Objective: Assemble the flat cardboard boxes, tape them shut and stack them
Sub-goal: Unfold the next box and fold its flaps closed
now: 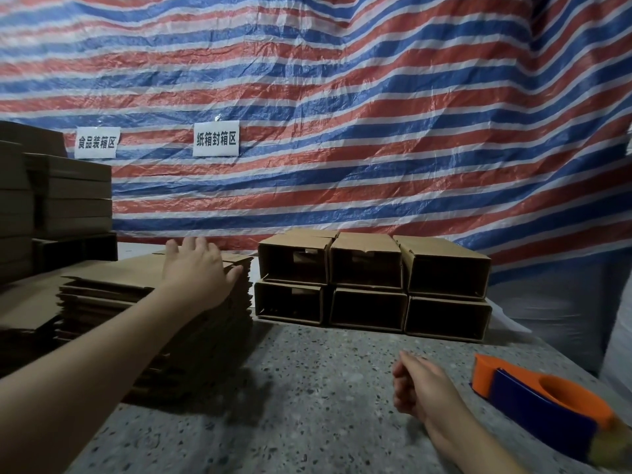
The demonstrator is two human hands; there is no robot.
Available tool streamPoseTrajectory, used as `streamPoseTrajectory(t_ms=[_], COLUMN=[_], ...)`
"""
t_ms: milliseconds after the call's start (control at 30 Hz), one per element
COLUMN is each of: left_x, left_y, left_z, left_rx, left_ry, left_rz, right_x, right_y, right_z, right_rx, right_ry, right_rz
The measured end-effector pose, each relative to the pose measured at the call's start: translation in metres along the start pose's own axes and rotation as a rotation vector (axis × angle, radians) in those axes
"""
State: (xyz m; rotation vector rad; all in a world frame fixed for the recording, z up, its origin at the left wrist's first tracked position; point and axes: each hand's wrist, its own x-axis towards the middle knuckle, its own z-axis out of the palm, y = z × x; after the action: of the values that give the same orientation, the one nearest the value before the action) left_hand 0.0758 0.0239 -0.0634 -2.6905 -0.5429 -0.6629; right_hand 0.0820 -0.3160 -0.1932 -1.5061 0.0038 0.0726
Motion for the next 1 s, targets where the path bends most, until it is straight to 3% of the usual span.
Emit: streamPoseTrajectory(t_ms=[133,200,567,867,1000], left_x=[-0.003,-0.008,-0.02,-0.037,-0.039], left_y=[-0.007,-0.004,-0.013,-0.002,-0.008], left_z=[0.014,0.022,0.03,0.027,0.012], left_rx=[0.053,0.007,-0.08,0.08,-0.095], left_ry=[-0.24,-0.279,-0.071,0.006,0.002], left_rz=[-0.164,-0.181,-0.073,-0.002,0.016], right_x=[0.0,0.0,0.009,0.018,0.022], right_y=[0.0,0.001,0.011,-0.001,-0.024], right_z=[-0.001,-0.002,-0.003,0.017,0.035], right_rx=[-0.005,-0.006,-0.032,-0.168,-0.25], right_ry=[-0.001,-0.003,0.005,-0.035,-0.078], right_rz=[0.003,0.003,0.025,-0.013,-0.086])
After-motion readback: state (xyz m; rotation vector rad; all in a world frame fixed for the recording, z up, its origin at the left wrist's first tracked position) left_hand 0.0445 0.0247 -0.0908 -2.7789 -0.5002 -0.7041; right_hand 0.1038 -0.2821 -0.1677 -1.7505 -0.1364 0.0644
